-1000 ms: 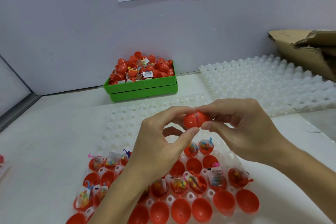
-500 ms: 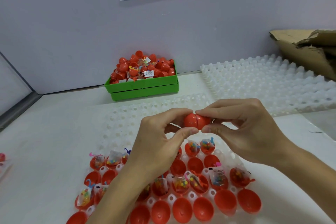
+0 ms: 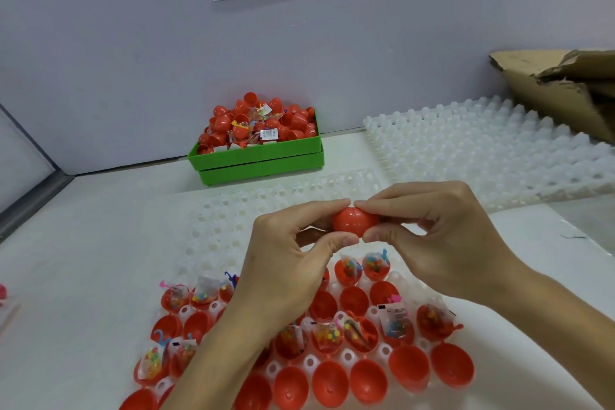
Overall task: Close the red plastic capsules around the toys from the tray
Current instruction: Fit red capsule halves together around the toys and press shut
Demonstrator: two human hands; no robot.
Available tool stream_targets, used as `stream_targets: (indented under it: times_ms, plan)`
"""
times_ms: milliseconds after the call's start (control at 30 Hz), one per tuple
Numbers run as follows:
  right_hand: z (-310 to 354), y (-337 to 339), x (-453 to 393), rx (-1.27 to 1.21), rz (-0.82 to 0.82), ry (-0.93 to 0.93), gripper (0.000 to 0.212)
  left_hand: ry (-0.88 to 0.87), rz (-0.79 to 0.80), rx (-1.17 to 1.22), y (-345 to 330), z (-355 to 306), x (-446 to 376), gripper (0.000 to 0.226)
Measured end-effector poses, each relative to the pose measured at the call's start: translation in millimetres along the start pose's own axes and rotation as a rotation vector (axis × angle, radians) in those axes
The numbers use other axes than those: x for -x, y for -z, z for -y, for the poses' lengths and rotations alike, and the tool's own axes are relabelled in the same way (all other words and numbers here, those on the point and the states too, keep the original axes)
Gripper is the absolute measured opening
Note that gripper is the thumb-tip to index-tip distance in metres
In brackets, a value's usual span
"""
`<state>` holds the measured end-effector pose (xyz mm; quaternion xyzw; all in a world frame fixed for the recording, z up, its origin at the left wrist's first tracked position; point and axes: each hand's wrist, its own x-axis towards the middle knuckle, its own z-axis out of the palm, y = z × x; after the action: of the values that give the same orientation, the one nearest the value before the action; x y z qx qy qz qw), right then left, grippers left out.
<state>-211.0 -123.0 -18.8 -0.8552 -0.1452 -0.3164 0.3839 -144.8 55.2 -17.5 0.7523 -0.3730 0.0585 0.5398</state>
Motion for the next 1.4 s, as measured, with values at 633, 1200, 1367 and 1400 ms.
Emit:
stream_targets:
  times_ms: [633, 1200, 1367, 1400]
  plan:
    - [1.1, -11.7, 0.2, -0.406, -0.11, -0.275, 0.038, 0.048, 0.016, 0.024, 4.7, 1.6, -2.3, 0.032]
    - [-2.0, -13.8, 1.2, -0.347, -0.089, -0.242, 0.039, -0.048, 0.039, -0.093, 3.1, -0.3, -1.2, 0.03]
    - [-5.3, -15.0, 2.8, -0.336, -0.066, -0.253, 0.044, -0.13, 0.072, -0.188, 0.3, 4.6, -0.9, 0.02]
    - [-5.7, -15.0, 2.8, -0.334, -0.062, -0.255, 0.046, -0.143, 0.077, -0.199, -0.1, 5.0, -0.8, 0.021]
